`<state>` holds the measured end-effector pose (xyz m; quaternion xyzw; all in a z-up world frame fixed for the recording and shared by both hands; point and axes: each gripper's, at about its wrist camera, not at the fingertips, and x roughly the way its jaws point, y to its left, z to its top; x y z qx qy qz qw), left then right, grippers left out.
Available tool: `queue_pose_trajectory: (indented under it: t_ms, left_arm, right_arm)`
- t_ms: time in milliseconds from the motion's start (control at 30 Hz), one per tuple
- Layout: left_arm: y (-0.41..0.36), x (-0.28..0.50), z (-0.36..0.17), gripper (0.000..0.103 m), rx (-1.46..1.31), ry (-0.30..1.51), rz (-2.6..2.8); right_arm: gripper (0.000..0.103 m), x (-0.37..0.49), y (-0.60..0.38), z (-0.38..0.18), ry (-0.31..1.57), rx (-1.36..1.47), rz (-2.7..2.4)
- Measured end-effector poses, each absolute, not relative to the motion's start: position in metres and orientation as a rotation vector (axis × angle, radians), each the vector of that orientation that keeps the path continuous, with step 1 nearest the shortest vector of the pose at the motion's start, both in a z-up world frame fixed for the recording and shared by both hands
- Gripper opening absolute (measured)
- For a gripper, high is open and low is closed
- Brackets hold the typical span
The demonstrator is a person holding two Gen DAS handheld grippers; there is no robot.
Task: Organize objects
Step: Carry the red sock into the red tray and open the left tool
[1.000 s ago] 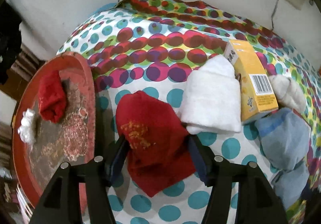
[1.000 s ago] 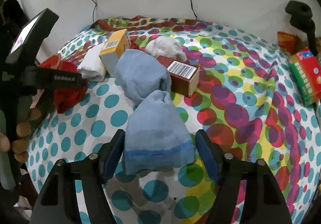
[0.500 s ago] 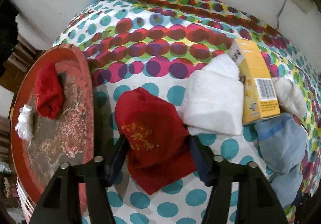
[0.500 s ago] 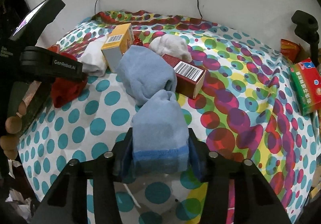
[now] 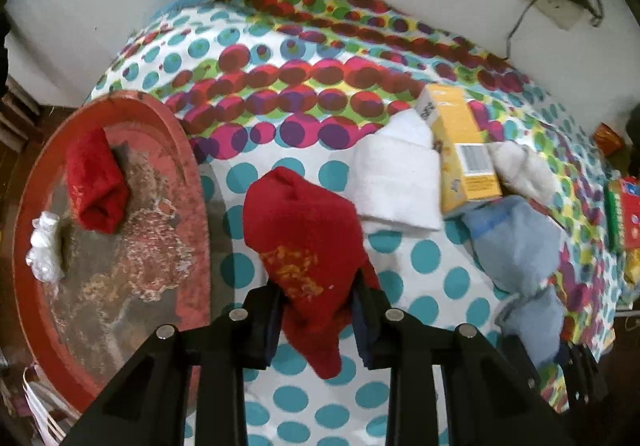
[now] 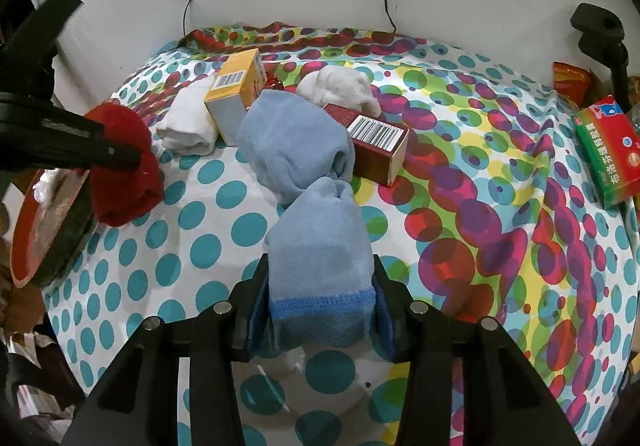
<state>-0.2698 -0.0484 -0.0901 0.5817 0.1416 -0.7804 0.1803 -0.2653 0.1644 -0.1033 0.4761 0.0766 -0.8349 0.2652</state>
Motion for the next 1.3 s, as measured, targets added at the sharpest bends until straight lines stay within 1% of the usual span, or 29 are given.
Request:
queue_pose_trajectory:
  t_ms: [133,233,300,367,500,600,867,1100,1300]
  left_arm:
    - [-0.041,-0.262,-0.070,0.029,1.649,0.403,-2.259]
    - [-0.038,-0.255,-0.059,0.029,1.636,0.366,-2.279]
    - [-0.041,-0.251,-0.052,0.029,1.628,0.357,-2.289]
    - [-0.044,-0.245,-0.047,0.029,1.630,0.388,-2.302]
    - [-0.057,-0.231,-0.037,0.029,1.615,0.355,-2.307]
    - [-0.070,-0.220,-0.031,0.029,1.608,0.371,-2.299]
    - [-0.121,-0.193,-0.014,0.030,1.539,0.355,-2.239]
    - [-0.186,-0.172,0.005,0.030,1.441,0.314,-2.158]
    - [-0.238,-0.167,0.000,0.030,1.431,0.283,-2.094]
  right_arm:
    - [0.042,-0.262,0.165,-0.102,0.197,1.284,-2.256]
    - [0.042,-0.261,0.166,-0.102,0.190,1.286,-2.257]
    - [0.042,-0.260,0.168,-0.103,0.177,1.291,-2.259]
    - [0.042,-0.261,0.169,-0.104,0.159,1.295,-2.261]
    - [0.042,-0.261,0.171,-0.103,0.151,1.294,-2.264]
    - [0.042,-0.262,0.174,-0.104,0.139,1.299,-2.266]
    - [0.042,-0.263,0.175,-0.105,0.133,1.298,-2.268]
    - [0.042,-0.261,0.174,-0.106,0.142,1.299,-2.266]
    - [0.042,-0.261,0.173,-0.105,0.147,1.302,-2.267]
